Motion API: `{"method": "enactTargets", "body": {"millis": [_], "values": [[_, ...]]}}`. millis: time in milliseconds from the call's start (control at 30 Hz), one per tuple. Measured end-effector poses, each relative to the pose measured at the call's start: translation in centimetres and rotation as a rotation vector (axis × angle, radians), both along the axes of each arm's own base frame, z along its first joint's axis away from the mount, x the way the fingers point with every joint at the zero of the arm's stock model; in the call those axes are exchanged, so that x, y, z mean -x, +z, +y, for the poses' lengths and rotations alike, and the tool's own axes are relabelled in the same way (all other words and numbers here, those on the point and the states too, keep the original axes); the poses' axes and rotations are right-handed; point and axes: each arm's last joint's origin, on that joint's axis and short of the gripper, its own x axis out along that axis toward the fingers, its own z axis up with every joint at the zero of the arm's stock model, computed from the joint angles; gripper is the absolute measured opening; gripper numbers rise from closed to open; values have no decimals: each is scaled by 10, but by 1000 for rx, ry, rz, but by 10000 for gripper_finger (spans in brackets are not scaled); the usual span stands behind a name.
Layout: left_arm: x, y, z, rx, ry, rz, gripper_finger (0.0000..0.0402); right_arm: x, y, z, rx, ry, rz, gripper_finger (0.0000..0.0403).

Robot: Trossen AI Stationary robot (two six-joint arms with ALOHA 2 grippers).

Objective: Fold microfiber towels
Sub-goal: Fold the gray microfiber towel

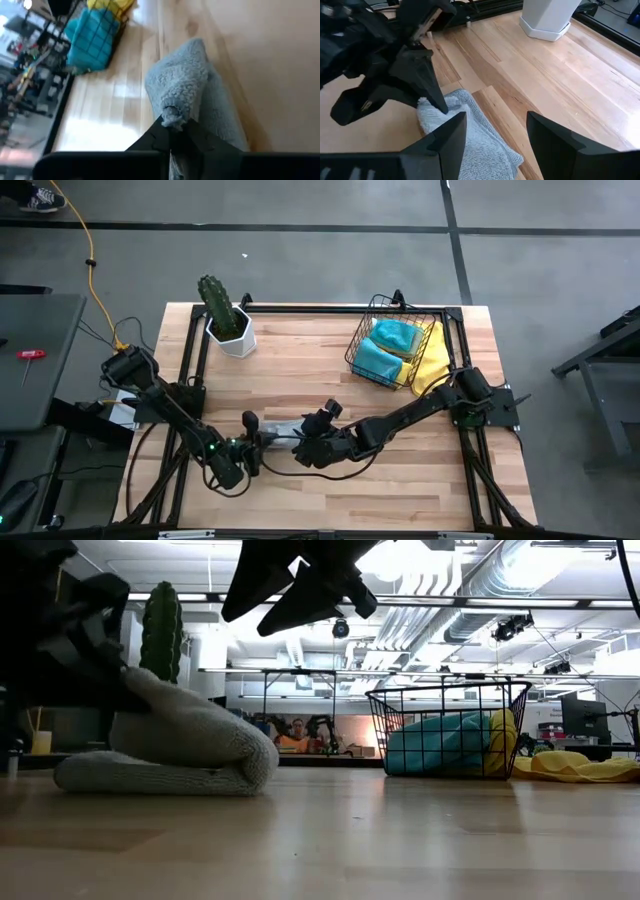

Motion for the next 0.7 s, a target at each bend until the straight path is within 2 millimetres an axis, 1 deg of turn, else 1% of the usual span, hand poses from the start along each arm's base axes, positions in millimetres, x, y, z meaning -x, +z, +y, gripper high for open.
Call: {"method": "enactTargets", "body": {"millis": [67,167,233,367,533,700], "values": [[0,2,0,-22,-15,7,18,0,0,0,0,0,0,200],[0,6,1,-101,1,-10,30,0,0,0,0,0,0,200],[1,8,0,-159,14,-23,26,0,0,0,0,0,0,200],[3,9,-2,-251,7,-10,7,0,0,0,1,0,3,200],[4,8,0,-271,8,11,12,0,0,0,1,0,3,200],[9,3,4,-245,3,70,8,0,0,0,1,0,2,200]]}}
